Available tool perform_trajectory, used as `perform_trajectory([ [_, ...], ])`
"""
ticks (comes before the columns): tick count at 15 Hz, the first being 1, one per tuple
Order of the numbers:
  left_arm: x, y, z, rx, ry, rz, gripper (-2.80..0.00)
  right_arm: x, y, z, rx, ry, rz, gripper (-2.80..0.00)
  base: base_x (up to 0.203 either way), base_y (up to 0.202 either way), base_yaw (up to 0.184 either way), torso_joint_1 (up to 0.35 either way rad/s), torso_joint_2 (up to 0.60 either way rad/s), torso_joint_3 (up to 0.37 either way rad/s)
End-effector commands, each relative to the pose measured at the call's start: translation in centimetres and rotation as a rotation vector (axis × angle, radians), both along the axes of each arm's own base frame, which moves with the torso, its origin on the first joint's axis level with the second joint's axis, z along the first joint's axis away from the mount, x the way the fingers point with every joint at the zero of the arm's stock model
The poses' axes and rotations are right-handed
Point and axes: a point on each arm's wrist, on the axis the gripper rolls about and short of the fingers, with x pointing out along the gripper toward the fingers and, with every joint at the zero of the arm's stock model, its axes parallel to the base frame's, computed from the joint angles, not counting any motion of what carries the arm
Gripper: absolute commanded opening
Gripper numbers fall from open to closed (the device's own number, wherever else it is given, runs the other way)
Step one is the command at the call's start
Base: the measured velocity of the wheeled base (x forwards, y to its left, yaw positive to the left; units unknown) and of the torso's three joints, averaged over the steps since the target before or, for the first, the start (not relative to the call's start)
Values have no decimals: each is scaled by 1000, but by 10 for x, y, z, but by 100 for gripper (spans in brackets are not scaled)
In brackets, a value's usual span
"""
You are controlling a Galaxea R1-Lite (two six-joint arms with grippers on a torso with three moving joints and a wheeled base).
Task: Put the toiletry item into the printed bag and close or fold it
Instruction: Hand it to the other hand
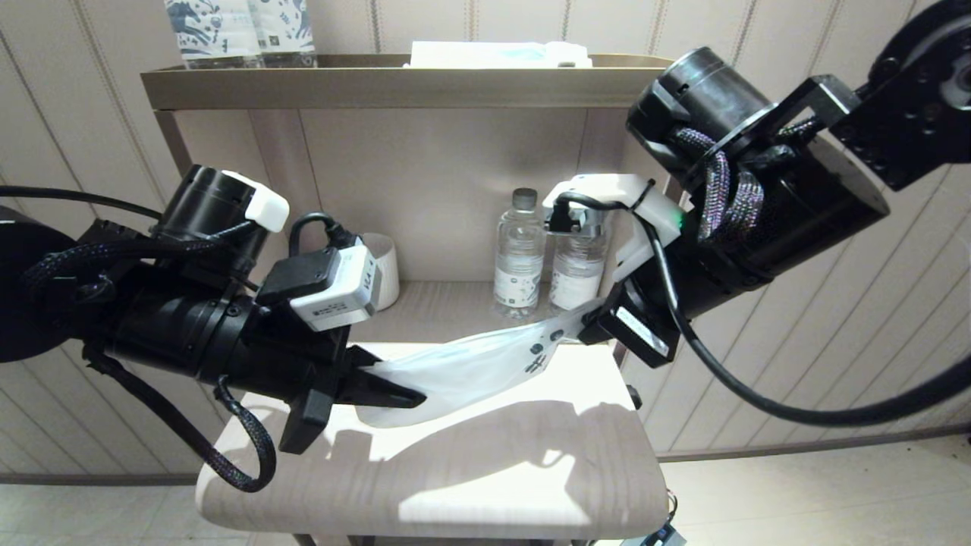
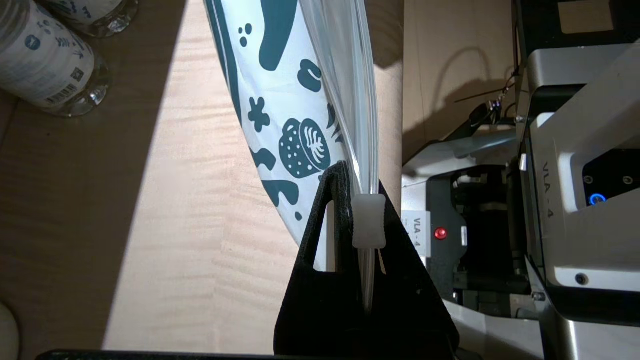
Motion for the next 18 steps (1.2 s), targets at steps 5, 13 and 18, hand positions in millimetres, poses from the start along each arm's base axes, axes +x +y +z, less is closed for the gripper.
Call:
perform_trajectory([
  [5, 3, 1, -5, -45, 45, -20, -280, 2, 2, -3, -4, 7, -1, -280, 0, 0, 0, 0, 0, 0],
  [13, 11, 3, -10, -62, 106, -13, -280, -7, -5, 5, 6, -19, 9, -280, 0, 0, 0, 0, 0, 0],
  [18, 10, 2, -8, -41, 111, -2, -280, 2, 1, -19, 20, -19, 25, 0, 0, 0, 0, 0, 0, 0],
])
